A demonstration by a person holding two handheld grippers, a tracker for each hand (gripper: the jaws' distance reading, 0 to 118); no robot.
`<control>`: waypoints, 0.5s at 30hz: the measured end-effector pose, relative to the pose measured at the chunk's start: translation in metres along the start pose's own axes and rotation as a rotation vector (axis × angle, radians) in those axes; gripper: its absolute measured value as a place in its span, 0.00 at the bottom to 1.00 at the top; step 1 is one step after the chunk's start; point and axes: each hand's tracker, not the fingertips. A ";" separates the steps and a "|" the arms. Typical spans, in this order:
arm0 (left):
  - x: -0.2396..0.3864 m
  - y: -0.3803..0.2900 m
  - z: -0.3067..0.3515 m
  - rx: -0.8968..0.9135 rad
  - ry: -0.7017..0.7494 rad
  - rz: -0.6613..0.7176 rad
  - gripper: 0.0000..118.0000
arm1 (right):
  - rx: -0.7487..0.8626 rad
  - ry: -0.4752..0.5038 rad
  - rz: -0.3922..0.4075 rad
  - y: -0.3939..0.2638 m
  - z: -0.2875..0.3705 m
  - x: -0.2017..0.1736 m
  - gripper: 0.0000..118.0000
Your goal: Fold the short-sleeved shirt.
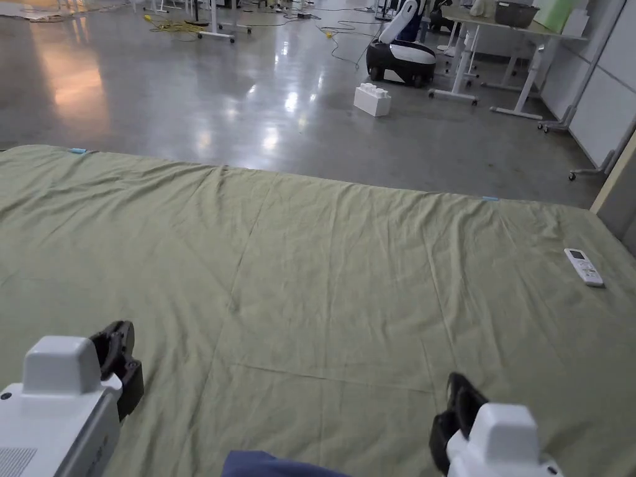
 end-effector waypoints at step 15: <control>-0.013 -0.098 -0.020 -0.526 -0.305 0.225 0.25 | -0.356 0.067 0.039 -0.127 -0.039 -0.093 0.00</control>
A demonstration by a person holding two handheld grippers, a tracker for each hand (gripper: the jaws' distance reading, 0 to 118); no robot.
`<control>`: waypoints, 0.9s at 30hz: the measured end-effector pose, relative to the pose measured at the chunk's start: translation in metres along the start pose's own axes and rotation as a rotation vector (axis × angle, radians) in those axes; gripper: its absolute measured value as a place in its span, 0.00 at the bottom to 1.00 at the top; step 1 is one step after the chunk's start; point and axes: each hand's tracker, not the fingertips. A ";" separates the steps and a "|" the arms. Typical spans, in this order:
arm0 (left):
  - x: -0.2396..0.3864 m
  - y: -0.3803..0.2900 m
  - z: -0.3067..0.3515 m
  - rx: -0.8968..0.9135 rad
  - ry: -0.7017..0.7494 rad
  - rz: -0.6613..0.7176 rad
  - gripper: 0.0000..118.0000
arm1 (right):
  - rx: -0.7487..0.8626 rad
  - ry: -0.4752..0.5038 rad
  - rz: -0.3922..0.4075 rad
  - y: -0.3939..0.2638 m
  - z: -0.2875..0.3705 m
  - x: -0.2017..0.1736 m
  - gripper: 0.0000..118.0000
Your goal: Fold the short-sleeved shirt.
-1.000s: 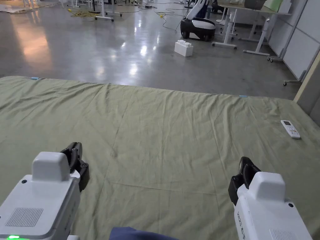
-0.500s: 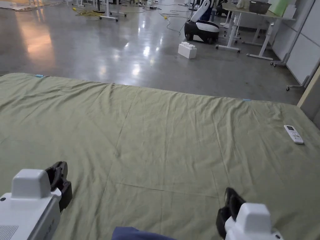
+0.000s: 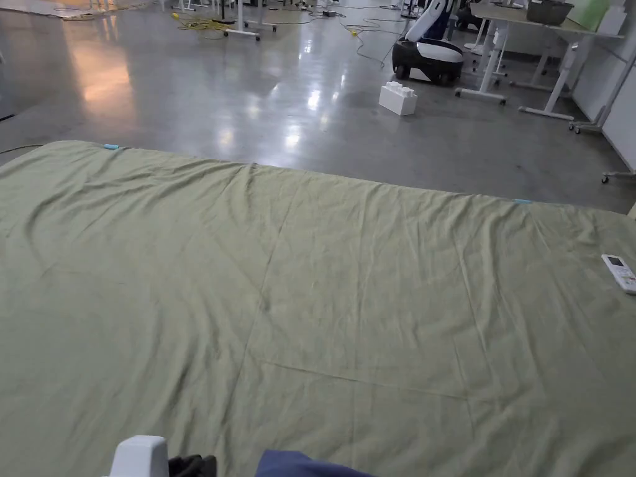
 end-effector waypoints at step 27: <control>-0.032 -0.005 -0.139 -0.470 -0.587 0.292 0.40 | -0.017 0.013 -0.008 -0.011 -0.007 0.016 0.00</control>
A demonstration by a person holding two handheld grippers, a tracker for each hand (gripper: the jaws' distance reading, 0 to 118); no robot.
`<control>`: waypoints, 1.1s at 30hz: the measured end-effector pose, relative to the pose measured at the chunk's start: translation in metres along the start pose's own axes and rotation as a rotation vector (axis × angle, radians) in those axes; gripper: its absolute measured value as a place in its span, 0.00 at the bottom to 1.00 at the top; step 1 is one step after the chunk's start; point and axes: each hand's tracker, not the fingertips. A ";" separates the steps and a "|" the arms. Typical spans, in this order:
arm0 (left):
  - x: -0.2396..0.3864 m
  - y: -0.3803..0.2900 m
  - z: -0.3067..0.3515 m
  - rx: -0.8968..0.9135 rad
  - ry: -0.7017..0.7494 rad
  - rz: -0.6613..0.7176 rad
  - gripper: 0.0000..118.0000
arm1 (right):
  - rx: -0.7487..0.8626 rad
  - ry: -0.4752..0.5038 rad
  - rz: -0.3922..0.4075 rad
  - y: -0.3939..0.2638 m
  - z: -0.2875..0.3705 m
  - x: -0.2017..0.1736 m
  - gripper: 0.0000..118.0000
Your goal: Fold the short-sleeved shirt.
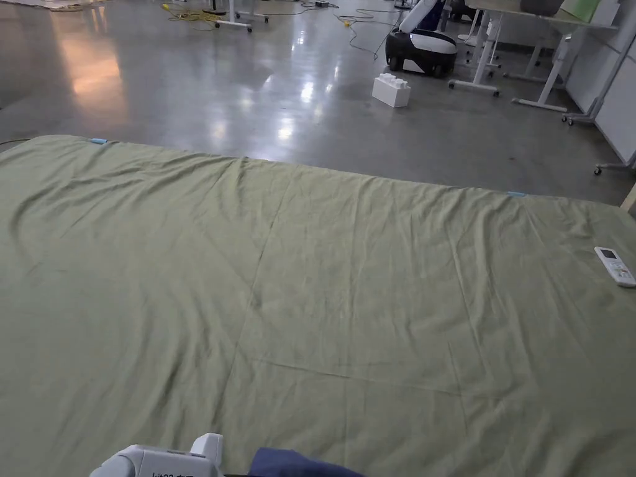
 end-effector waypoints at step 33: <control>-0.040 0.069 0.290 0.198 0.141 0.097 0.23 | 0.467 -0.219 -0.053 0.205 0.053 0.138 0.00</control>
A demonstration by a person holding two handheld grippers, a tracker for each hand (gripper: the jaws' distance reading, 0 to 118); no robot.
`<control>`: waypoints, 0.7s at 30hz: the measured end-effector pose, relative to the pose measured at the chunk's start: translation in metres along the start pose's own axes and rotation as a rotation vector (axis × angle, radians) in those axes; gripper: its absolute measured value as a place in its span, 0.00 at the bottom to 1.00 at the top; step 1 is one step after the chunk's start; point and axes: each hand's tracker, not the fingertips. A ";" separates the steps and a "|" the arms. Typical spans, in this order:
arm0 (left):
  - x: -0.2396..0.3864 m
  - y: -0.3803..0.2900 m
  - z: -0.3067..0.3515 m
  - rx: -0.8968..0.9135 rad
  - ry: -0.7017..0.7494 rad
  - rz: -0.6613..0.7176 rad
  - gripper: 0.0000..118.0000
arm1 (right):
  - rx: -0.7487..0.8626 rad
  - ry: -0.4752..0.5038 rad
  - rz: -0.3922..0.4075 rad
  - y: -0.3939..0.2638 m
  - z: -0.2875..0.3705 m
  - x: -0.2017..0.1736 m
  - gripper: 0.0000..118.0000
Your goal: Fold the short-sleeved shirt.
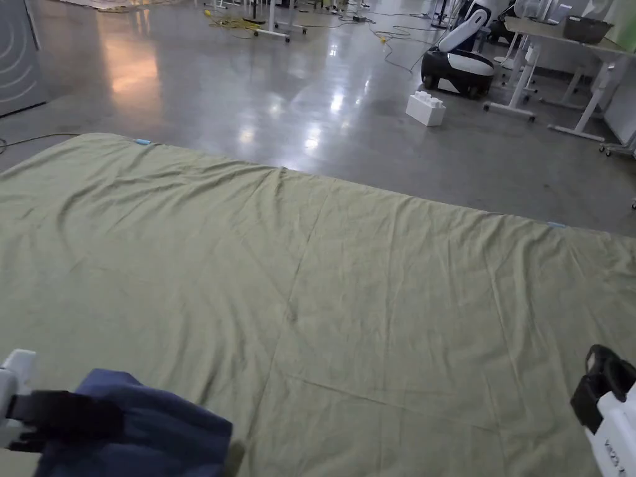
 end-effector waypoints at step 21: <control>-0.045 0.058 0.075 -0.058 0.722 -0.053 0.45 | -0.024 -0.008 0.006 -0.013 0.005 0.002 0.00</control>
